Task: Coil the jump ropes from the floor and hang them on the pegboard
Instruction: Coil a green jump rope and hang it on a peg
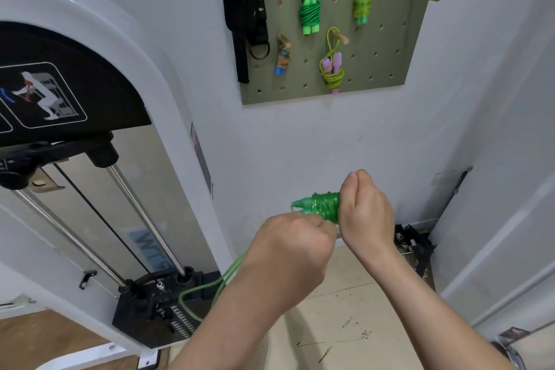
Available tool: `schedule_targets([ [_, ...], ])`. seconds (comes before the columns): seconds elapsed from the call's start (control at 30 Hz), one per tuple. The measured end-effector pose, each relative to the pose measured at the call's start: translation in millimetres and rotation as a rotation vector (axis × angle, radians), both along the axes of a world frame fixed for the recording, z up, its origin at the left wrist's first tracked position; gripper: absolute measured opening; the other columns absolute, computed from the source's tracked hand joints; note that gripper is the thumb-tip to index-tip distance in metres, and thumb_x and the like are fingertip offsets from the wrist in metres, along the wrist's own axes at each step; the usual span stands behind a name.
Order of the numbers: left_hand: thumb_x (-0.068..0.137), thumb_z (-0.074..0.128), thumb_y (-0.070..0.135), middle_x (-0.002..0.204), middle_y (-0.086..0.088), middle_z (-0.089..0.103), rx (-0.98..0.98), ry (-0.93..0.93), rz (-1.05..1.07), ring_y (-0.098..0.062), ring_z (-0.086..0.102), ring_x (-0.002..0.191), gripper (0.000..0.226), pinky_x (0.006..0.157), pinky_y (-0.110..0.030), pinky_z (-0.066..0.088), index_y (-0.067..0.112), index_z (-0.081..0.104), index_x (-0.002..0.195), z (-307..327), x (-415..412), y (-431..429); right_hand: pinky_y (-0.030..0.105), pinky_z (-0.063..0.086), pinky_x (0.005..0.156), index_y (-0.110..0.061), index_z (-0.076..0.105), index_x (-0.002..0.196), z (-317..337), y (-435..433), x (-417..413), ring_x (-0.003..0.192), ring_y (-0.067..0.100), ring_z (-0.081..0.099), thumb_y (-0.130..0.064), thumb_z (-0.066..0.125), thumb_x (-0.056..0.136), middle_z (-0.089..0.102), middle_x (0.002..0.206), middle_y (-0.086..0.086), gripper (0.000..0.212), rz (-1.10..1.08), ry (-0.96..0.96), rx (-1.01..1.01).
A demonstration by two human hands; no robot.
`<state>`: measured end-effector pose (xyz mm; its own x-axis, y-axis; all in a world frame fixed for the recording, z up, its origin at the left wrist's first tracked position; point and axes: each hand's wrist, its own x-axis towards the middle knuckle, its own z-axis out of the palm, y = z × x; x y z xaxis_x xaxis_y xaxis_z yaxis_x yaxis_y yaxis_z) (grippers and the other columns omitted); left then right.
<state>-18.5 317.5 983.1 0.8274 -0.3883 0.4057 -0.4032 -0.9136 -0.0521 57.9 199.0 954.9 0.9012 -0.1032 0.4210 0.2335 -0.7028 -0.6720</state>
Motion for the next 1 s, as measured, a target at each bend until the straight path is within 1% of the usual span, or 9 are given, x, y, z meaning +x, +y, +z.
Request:
schedule_targets([
  [0.17,0.07,0.075,0.024,0.052,0.004,0.051,-0.096,-0.041,-0.14,-0.02,0.051,0.046,0.016,0.038,-0.026,0.044,0.019,0.063,0.06,7,15,15,0.041,0.038,0.059,-0.022,0.026,0.068,6,-4,-8,0.061,0.032,0.041,-0.03,0.025,0.097,0.045,0.058,0.002,0.03,0.265,0.103,-0.183],
  [0.27,0.082,0.055,0.041,0.059,0.006,0.059,-0.188,0.032,-0.152,-0.017,0.058,0.055,0.026,0.049,-0.029,0.049,0.024,0.071,0.07,18,21,24,0.042,0.04,0.062,-0.022,0.03,0.066,15,-9,-11,0.063,0.028,0.046,-0.027,0.031,0.097,0.045,0.058,-0.002,0.032,0.406,0.135,-0.164],
  [0.4,0.078,0.071,0.041,0.07,0.01,0.068,-0.618,0.197,-0.046,-0.005,0.061,0.07,0.013,0.067,-0.029,0.048,0.028,0.075,0.076,30,23,26,0.036,0.033,0.059,-0.018,0.034,0.064,29,-12,-12,0.058,0.011,0.038,-0.02,0.039,0.097,0.037,0.056,-0.009,0.034,0.515,0.226,0.19],
  [0.47,0.075,0.077,0.034,0.071,0.013,0.07,-0.718,0.249,-0.017,-0.001,0.062,0.072,0.006,0.071,-0.025,0.049,0.029,0.076,0.075,33,26,25,0.034,0.031,0.057,-0.019,0.035,0.063,33,-13,-13,0.057,0.009,0.036,-0.017,0.041,0.096,0.036,0.055,-0.01,0.034,0.543,0.244,0.26],
  [0.63,0.067,0.082,0.024,0.06,0.004,0.069,-1.02,0.52,-0.034,-0.004,0.062,0.058,0.009,0.06,-0.016,0.047,0.02,0.074,0.065,42,30,22,0.039,0.035,0.057,-0.023,0.038,0.06,45,-16,-17,0.055,0.01,0.037,-0.031,0.038,0.09,0.039,0.053,-0.009,0.031,0.633,0.207,0.129],
  [0.7,0.06,0.08,0.036,0.054,0.001,0.065,-1.129,0.599,-0.07,-0.007,0.058,0.052,0.021,0.055,-0.017,0.044,0.016,0.072,0.06,39,34,22,0.033,0.034,0.055,-0.021,0.038,0.06,54,-17,-20,0.054,0.009,0.038,-0.031,0.038,0.089,0.04,0.055,-0.007,0.03,0.697,0.204,0.144],
  [0.83,0.051,0.076,0.057,0.056,-0.012,0.059,-1.403,0.78,-0.12,-0.019,0.053,0.05,0.059,0.051,-0.024,0.041,-0.001,0.066,0.06,25,40,17,0.024,0.031,0.05,-0.018,0.037,0.06,66,-13,-25,0.052,0.006,0.036,-0.025,0.038,0.089,0.036,0.054,-0.009,0.03,0.767,0.189,0.327],
  [0.9,0.055,0.072,0.056,0.055,-0.01,0.06,-1.562,0.886,-0.116,-0.021,0.056,0.048,0.049,0.05,-0.026,0.047,0.007,0.069,0.057,25,41,9,0.025,0.03,0.047,-0.015,0.039,0.06,63,-9,-25,0.051,0.009,0.035,-0.025,0.04,0.09,0.035,0.054,-0.005,0.031,0.711,0.171,0.478],
  [1.0,0.068,0.066,0.047,0.047,0.001,0.049,-1.737,0.923,-0.062,-0.009,0.042,0.038,0.037,0.037,-0.017,0.031,0.016,0.062,0.048,25,42,-4,0.021,0.028,0.043,-0.01,0.042,0.063,55,-3,-25,0.046,0.01,0.032,-0.019,0.045,0.095,0.033,0.053,-0.003,0.033,0.56,0.191,0.735],
])
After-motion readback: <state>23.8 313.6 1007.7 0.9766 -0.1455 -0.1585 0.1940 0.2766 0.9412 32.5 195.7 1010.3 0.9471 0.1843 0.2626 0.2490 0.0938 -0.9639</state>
